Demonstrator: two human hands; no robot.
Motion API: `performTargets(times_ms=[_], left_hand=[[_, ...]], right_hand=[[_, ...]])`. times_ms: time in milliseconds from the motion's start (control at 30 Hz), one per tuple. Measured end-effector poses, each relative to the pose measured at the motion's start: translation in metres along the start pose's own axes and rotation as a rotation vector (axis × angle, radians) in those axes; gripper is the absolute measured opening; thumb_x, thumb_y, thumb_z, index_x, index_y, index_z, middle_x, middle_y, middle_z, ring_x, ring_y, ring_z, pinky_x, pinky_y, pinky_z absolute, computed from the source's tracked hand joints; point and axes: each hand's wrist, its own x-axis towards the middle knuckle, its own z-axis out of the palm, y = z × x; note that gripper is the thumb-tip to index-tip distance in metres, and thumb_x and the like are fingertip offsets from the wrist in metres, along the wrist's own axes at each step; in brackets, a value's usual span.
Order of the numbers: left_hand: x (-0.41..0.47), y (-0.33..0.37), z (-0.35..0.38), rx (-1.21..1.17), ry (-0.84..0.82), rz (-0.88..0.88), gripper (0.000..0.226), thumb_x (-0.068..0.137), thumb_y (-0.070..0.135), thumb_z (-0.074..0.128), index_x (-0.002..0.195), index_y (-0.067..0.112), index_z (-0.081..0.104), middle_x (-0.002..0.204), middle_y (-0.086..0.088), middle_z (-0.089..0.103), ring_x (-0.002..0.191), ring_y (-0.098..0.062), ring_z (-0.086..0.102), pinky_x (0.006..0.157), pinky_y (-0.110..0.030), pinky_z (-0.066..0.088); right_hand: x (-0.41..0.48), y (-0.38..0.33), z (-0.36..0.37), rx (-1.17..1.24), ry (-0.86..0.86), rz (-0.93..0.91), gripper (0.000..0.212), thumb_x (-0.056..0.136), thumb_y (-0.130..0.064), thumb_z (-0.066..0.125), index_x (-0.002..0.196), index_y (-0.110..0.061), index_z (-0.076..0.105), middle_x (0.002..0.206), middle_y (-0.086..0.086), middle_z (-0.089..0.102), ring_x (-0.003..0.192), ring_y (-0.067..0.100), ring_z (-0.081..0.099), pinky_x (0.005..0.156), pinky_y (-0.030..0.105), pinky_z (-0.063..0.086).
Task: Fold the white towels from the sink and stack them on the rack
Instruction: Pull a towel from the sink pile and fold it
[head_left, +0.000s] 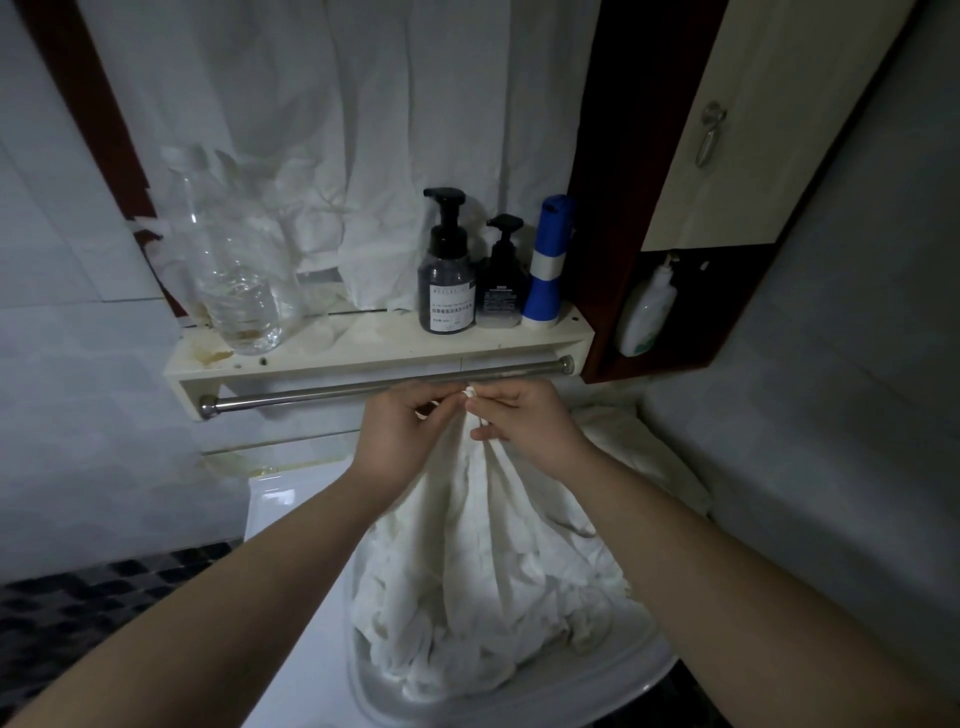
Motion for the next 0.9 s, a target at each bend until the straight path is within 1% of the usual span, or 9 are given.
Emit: performTargets(times_ms=[133, 233, 400, 533, 600, 700, 767, 833, 900], left_hand=[[-0.001, 0.003, 0.005, -0.021, 0.04, -0.021, 0.011, 0.091, 0.022, 0.073, 0.098, 0.026, 0.08, 0.075, 0.023, 0.069, 0.067, -0.003, 0.066, 0.064, -0.012, 0.046], [-0.003, 0.004, 0.011, -0.104, 0.064, -0.115, 0.012, 0.092, 0.021, 0.071, 0.099, 0.024, 0.081, 0.076, 0.02, 0.071, 0.072, -0.007, 0.067, 0.066, -0.025, 0.054], [-0.008, 0.002, 0.021, -0.262, 0.077, -0.256, 0.017, 0.092, 0.017, 0.07, 0.101, 0.027, 0.081, 0.083, 0.017, 0.074, 0.079, -0.004, 0.066, 0.075, -0.029, 0.053], [-0.005, -0.004, 0.016, -0.241, -0.073, -0.287, 0.026, 0.092, 0.008, 0.068, 0.104, 0.029, 0.078, 0.093, 0.01, 0.078, 0.085, -0.008, 0.072, 0.082, -0.028, 0.054], [-0.002, -0.006, 0.01, -0.222, -0.122, -0.286, 0.023, 0.089, 0.009, 0.072, 0.098, 0.029, 0.078, 0.088, 0.01, 0.078, 0.08, -0.006, 0.072, 0.078, -0.022, 0.053], [0.006, -0.01, 0.003, -0.027, -0.163, -0.186, 0.005, 0.085, 0.027, 0.078, 0.084, 0.028, 0.073, 0.082, 0.018, 0.072, 0.072, 0.0, 0.064, 0.067, -0.009, 0.044], [0.01, -0.011, 0.0, 0.035, -0.223, -0.153, 0.013, 0.087, 0.035, 0.076, 0.077, 0.029, 0.069, 0.083, 0.024, 0.07, 0.069, 0.004, 0.062, 0.065, -0.01, 0.043], [0.014, -0.011, -0.002, 0.011, -0.306, -0.147, 0.019, 0.09, 0.038, 0.072, 0.073, 0.03, 0.068, 0.08, 0.024, 0.069, 0.07, 0.005, 0.062, 0.069, -0.015, 0.045], [0.017, -0.012, -0.004, -0.042, -0.394, -0.142, 0.023, 0.09, 0.038, 0.072, 0.07, 0.028, 0.069, 0.069, 0.019, 0.066, 0.063, 0.004, 0.059, 0.066, -0.013, 0.042]], right_hand=[[0.0, 0.001, 0.0, 0.011, 0.006, -0.021, 0.025, 0.09, 0.001, 0.069, 0.115, -0.004, 0.07, 0.096, -0.001, 0.077, 0.091, 0.013, 0.072, 0.074, 0.028, 0.061], [0.0, 0.004, 0.001, 0.029, 0.01, -0.032, 0.025, 0.091, 0.001, 0.067, 0.115, -0.007, 0.071, 0.094, -0.003, 0.078, 0.091, 0.012, 0.073, 0.073, 0.025, 0.06], [0.0, 0.006, 0.003, 0.055, 0.031, -0.007, 0.02, 0.089, 0.002, 0.07, 0.104, -0.011, 0.075, 0.095, -0.002, 0.077, 0.087, 0.01, 0.071, 0.072, 0.025, 0.059], [0.002, 0.002, 0.0, -0.045, 0.088, -0.003, 0.02, 0.088, 0.003, 0.07, 0.108, 0.002, 0.073, 0.096, 0.009, 0.075, 0.071, 0.008, 0.068, 0.057, 0.02, 0.054], [0.001, 0.001, -0.002, -0.152, 0.078, -0.02, 0.015, 0.092, 0.0, 0.066, 0.106, 0.001, 0.073, 0.088, 0.004, 0.074, 0.057, 0.008, 0.063, 0.053, 0.018, 0.049], [0.0, 0.0, 0.0, -0.239, 0.043, -0.013, 0.013, 0.097, -0.004, 0.06, 0.104, -0.003, 0.071, 0.09, 0.004, 0.073, 0.062, 0.019, 0.064, 0.063, 0.03, 0.054], [0.0, -0.001, -0.001, -0.215, 0.047, -0.006, 0.015, 0.098, -0.004, 0.059, 0.107, 0.001, 0.069, 0.095, 0.012, 0.074, 0.07, 0.027, 0.065, 0.073, 0.042, 0.056], [-0.001, -0.003, -0.004, -0.21, 0.038, -0.024, 0.016, 0.097, -0.004, 0.061, 0.109, 0.0, 0.069, 0.095, 0.013, 0.074, 0.068, 0.025, 0.065, 0.071, 0.039, 0.055], [-0.003, -0.006, -0.008, -0.248, 0.014, -0.033, 0.023, 0.096, -0.006, 0.063, 0.119, -0.007, 0.069, 0.088, 0.0, 0.075, 0.063, 0.017, 0.065, 0.068, 0.028, 0.055]])
